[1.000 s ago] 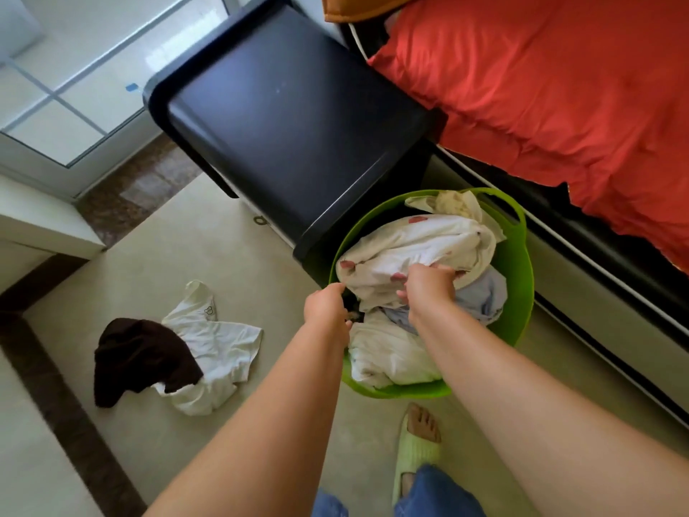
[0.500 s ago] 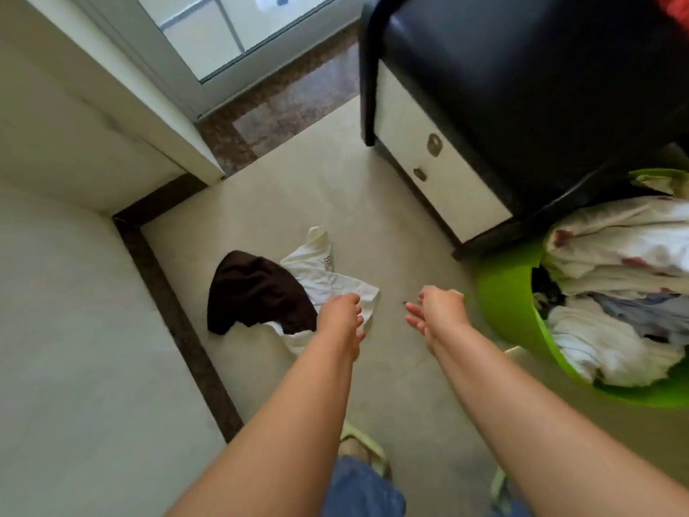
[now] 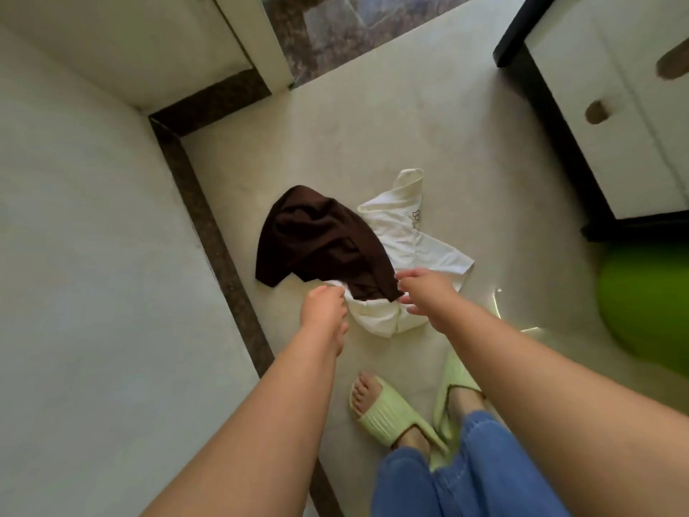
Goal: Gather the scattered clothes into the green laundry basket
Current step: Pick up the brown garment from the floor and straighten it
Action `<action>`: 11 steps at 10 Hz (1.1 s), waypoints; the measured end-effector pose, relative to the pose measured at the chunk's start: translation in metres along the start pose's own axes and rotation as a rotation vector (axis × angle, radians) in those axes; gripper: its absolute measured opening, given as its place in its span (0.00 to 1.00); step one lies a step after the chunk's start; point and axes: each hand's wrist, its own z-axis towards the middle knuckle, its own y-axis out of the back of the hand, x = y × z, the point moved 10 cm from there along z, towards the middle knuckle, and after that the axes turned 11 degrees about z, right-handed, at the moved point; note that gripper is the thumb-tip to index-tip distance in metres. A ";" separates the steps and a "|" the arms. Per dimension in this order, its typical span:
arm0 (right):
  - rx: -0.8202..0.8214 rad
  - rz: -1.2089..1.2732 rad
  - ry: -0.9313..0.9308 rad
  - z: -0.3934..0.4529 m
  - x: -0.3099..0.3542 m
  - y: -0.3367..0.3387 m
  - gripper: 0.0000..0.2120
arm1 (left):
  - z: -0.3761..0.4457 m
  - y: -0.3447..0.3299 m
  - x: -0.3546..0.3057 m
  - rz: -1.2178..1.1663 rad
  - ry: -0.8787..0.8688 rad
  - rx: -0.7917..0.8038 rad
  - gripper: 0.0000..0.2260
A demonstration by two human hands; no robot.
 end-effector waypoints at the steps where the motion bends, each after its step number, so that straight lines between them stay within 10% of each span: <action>1: 0.031 -0.299 0.109 0.049 -0.005 -0.022 0.21 | 0.039 0.000 0.005 0.006 -0.005 -0.014 0.08; 4: 0.081 -0.379 0.127 0.120 -0.038 -0.044 0.11 | 0.101 -0.011 0.045 -0.083 0.062 0.009 0.19; 7: 0.403 0.194 -0.048 0.034 -0.004 -0.063 0.09 | 0.061 -0.009 0.050 -0.234 0.137 -0.034 0.17; 9: 0.691 0.318 -0.168 -0.053 0.051 -0.056 0.12 | 0.000 -0.053 -0.027 -0.625 0.068 0.387 0.27; 10: 0.848 0.185 -0.172 -0.091 0.070 -0.046 0.17 | -0.007 -0.017 -0.054 0.373 0.013 -0.128 0.29; 11: 0.969 -0.168 -0.198 -0.128 0.065 -0.032 0.13 | -0.043 -0.041 -0.069 -0.446 0.034 0.273 0.34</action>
